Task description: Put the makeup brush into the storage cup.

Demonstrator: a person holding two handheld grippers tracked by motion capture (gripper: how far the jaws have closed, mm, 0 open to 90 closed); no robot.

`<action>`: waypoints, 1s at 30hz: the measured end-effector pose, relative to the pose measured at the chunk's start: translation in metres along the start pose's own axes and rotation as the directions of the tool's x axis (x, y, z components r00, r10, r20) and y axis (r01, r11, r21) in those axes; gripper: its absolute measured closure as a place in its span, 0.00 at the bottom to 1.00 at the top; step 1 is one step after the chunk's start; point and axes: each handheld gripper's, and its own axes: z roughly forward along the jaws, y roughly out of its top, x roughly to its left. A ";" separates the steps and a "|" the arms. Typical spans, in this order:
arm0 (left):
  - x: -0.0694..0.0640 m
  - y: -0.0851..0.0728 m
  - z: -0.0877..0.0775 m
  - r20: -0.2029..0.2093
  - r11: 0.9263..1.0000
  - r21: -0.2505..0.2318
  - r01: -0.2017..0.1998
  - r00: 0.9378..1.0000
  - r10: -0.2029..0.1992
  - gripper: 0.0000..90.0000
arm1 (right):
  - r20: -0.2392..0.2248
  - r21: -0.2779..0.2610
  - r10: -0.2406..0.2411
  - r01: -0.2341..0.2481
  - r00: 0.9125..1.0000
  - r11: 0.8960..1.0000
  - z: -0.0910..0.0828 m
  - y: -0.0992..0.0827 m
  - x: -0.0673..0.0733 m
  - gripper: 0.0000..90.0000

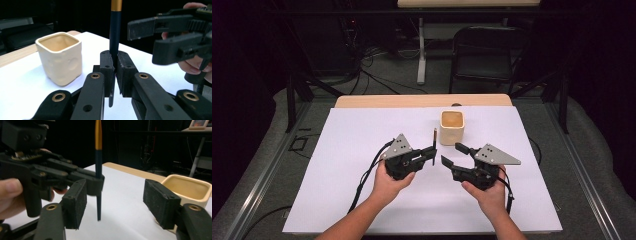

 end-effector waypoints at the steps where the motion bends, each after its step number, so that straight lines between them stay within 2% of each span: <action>1: -0.001 -0.001 0.002 0.009 1.000 0.003 -0.005 1.000 0.005 0.93 | -0.002 -0.004 0.003 -0.003 1.000 1.000 -0.001 0.001 0.001 0.41; 3: -0.002 -0.002 0.003 0.023 1.000 0.009 -0.009 1.000 0.009 0.93 | -0.006 -0.013 0.000 0.000 1.000 1.000 -0.001 0.003 0.001 0.43; 4: -0.004 -0.003 0.005 0.011 1.000 0.010 -0.011 1.000 0.011 0.93 | -0.007 -0.015 0.003 -0.003 1.000 1.000 -0.002 0.003 0.001 0.45; 6: -0.006 -0.004 0.006 0.020 1.000 0.018 -0.016 1.000 0.016 0.93 | -0.012 -0.023 0.004 -0.005 1.000 1.000 -0.003 0.005 0.001 0.47; 19: -0.017 -0.012 0.018 0.058 1.000 0.026 -0.013 0.998 0.011 0.93 | -0.031 -0.047 0.012 -0.013 0.999 0.999 -0.005 0.008 0.000 0.62; 30: -0.023 -0.014 0.024 0.077 1.000 0.028 -0.012 0.997 0.010 0.93 | -0.049 -0.041 0.032 -0.034 0.998 0.999 -0.007 0.008 0.001 0.77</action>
